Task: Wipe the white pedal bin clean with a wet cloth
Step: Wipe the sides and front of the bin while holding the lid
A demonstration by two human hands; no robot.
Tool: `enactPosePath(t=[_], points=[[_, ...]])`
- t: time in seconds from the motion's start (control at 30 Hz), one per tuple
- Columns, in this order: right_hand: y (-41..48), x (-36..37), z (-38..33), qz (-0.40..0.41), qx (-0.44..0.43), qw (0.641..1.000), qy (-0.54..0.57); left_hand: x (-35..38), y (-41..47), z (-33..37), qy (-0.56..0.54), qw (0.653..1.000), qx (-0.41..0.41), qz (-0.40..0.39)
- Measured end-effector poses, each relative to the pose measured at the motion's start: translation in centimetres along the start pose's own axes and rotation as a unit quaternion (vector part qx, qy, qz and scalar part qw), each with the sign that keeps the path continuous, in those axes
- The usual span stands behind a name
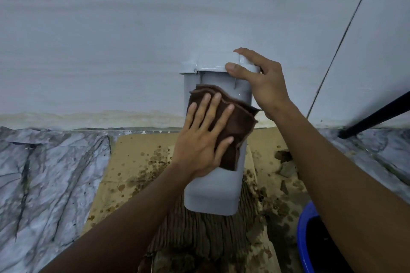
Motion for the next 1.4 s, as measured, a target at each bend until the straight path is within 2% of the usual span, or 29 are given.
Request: enactPosePath(t=[0.1,0.17,0.33,0.4,0.47,0.57,0.63,0.73,0.8,0.87,0.9,0.93,1.0,1.07,1.17,1.2,1.3,1.4], points=[[-0.2,-0.3,-0.1,-0.001,-0.001,1.0,-0.001,0.1,-0.1,0.5,-0.005,0.999,-0.031,0.003],[-0.2,-0.5,0.0,-0.001,0.003,1.0,-0.001,0.9,-1.9,1.7,0.004,1.0,-0.024,-0.009],[-0.6,-0.9,-0.4,-0.016,0.011,1.0,0.004,3.0,-8.7,4.4,0.037,0.991,0.126,-0.031],[-0.7,-0.9,-0.6,-0.014,0.015,1.0,0.005,3.1,-8.9,3.9,0.033,0.988,0.151,-0.023],[-0.8,-0.7,-0.7,-0.01,0.02,1.0,0.002,2.6,-7.8,2.6,0.014,0.995,0.1,-0.009],[-1.0,-0.3,-1.0,-0.006,0.016,1.0,-0.017,1.4,-5.4,0.2,-0.08,0.99,-0.111,0.024],[-1.1,-0.5,-1.2,0.006,0.011,1.0,-0.028,0.9,-3.8,-0.8,-0.192,0.951,-0.239,0.04],[-1.6,-0.9,-1.8,0.001,0.01,0.999,-0.037,-0.1,-1.3,-2.4,-0.346,0.856,-0.378,0.071],[-2.1,-0.9,-2.3,-0.019,0.008,0.998,-0.056,-1.0,-0.6,-4.3,-0.399,0.762,-0.5,0.102],[-2.6,-1.2,-3.0,-0.038,0.002,0.997,-0.069,-2.4,-0.1,-6.2,-0.452,0.638,-0.61,0.129],[-2.8,-1.3,-3.3,-0.042,0.002,0.997,-0.071,-3.3,0.4,-7.2,-0.473,0.598,-0.631,0.139],[-3.0,-1.4,-3.5,-0.041,0.004,0.997,-0.071,-4.2,1.0,-8.3,-0.488,0.587,-0.631,0.137],[-3.6,-1.3,-3.5,-0.019,0.013,0.996,-0.085,-5.6,2.5,-9.5,-0.525,0.612,-0.585,0.091],[-4.2,-1.0,-3.3,0.021,0.035,0.993,-0.114,-5.9,3.2,-9.2,-0.56,0.626,-0.542,0.004],[-4.9,-1.2,-3.0,0.081,0.094,0.981,-0.151,-6.4,2.6,-7.6,-0.6,0.591,-0.53,-0.096],[-5.2,-1.6,-2.8,0.096,0.133,0.974,-0.157,-6.6,2.4,-7.3,-0.6,0.589,-0.529,-0.118],[-6.4,-2.5,-1.9,0.099,0.237,0.959,-0.124,-7.2,2.0,-6.8,-0.574,0.609,-0.51,-0.195],[-7.9,-2.8,-1.6,0.086,0.271,0.95,-0.129,-7.5,0.9,-6.1,-0.541,0.643,-0.474,-0.264]])
Point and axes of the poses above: each hand's wrist, its own y-axis towards the middle knuckle, its own x-axis out of the palm, z = x × y, the point moved 6 cm from there along y, towards the middle knuckle, and after that the axes turned 13 degrees about y, right-handed, at the moved point
